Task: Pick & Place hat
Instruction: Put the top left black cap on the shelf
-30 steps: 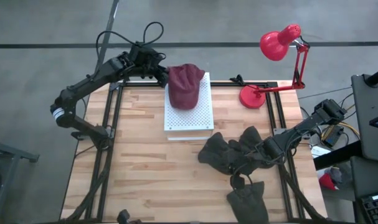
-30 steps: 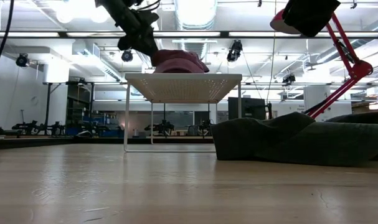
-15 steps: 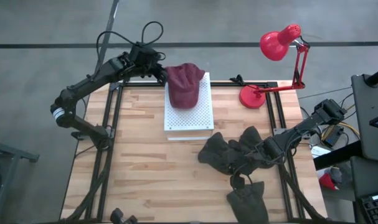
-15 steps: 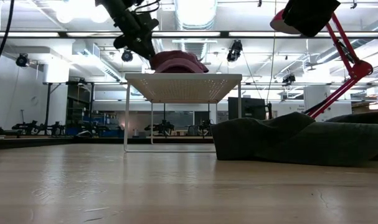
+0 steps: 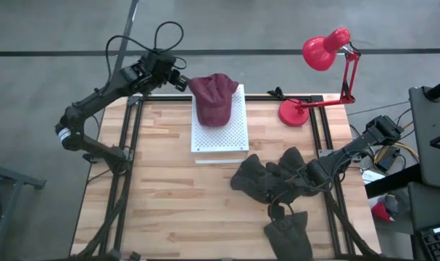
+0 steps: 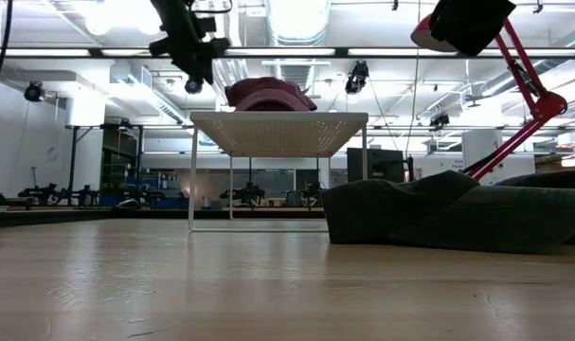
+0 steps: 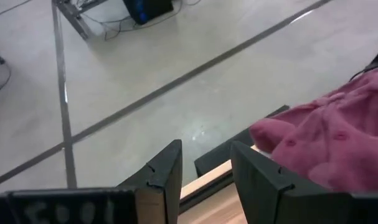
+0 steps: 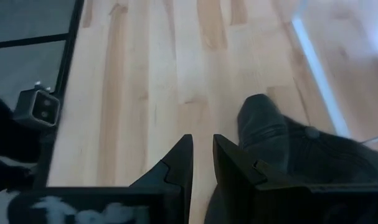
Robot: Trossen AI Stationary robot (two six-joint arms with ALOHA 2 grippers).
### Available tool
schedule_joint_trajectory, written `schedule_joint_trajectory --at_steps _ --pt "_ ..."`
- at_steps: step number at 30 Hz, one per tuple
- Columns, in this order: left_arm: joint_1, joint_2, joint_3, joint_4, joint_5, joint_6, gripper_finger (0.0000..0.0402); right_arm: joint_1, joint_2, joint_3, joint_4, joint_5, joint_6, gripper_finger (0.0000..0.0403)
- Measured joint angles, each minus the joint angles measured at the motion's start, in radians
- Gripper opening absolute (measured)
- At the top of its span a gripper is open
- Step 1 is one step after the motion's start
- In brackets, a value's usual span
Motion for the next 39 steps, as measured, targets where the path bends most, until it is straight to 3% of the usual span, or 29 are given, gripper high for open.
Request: schedule_joint_trajectory --at_steps 8,15,21,26,32,39 --pt "-0.15 -0.101 -0.005 -0.042 0.096 -0.089 0.013 -0.01 -0.067 -0.114 0.145 0.232 -0.021 0.0051" --pt "-0.445 -0.207 -0.092 -0.018 0.105 -0.222 0.013 -0.026 -0.184 -0.32 0.432 0.245 0.064 0.004" --pt "-0.759 -0.25 -0.236 0.093 -0.001 -0.368 0.0129 -0.025 -0.228 -0.371 0.312 0.131 0.277 0.0041" --pt "-0.963 -0.245 -0.367 0.259 -0.12 -0.464 0.0129 -0.008 -0.222 -0.358 0.133 0.019 0.31 0.0054" --pt "-1.063 -0.219 -0.471 0.413 -0.135 -0.593 0.0129 -0.008 -0.225 -0.343 -0.048 -0.021 0.31 0.0086" --pt "-1.099 -0.179 -0.512 0.382 -0.11 -0.755 0.0129 -0.015 -0.223 -0.344 -0.067 -0.015 0.254 0.0137"
